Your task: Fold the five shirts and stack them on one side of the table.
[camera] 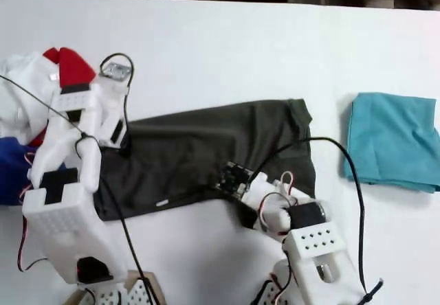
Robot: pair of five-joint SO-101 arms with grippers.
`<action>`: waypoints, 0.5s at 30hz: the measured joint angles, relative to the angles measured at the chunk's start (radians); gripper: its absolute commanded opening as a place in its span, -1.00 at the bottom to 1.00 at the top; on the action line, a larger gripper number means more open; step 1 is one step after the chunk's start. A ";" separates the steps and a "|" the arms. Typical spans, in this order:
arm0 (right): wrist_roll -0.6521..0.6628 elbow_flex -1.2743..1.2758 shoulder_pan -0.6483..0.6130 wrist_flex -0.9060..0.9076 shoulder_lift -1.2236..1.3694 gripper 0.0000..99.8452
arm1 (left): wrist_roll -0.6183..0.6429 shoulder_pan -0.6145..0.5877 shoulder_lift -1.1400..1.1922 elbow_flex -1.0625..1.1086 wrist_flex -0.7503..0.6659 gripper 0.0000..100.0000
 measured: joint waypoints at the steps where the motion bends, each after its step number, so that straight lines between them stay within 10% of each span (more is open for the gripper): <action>1: 0.000 0.002 0.002 0.000 0.000 -0.64 | 0.000 0.000 0.000 0.000 0.000 -0.59; 15: 0.387 0.003 -0.003 0.178 0.000 -0.59 | 0.000 0.006 0.000 0.000 0.000 -0.59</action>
